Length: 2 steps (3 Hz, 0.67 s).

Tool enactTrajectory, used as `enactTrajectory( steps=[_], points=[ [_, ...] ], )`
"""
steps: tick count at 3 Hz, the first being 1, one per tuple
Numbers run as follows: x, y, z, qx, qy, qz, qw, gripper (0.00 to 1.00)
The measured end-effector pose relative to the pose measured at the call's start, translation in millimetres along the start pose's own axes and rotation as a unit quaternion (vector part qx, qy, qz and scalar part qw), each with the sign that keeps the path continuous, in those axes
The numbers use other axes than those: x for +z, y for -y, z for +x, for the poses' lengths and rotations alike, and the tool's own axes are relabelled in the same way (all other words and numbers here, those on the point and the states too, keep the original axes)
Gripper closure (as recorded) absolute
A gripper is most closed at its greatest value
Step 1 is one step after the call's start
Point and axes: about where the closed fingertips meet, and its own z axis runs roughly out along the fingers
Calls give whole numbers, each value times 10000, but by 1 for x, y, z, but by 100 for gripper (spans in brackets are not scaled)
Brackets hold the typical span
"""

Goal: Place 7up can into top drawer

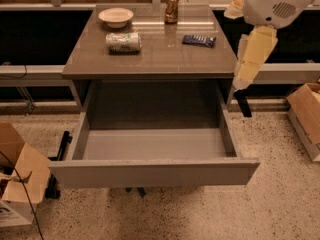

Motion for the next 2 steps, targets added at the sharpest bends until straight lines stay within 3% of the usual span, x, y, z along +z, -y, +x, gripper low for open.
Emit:
enactTrajectory(
  steps=[1, 2],
  points=[
    [17, 45, -42, -560, 593, -16, 9967, 0],
    [13, 64, -53, -605, 793, 179, 9949, 0]
  ],
)
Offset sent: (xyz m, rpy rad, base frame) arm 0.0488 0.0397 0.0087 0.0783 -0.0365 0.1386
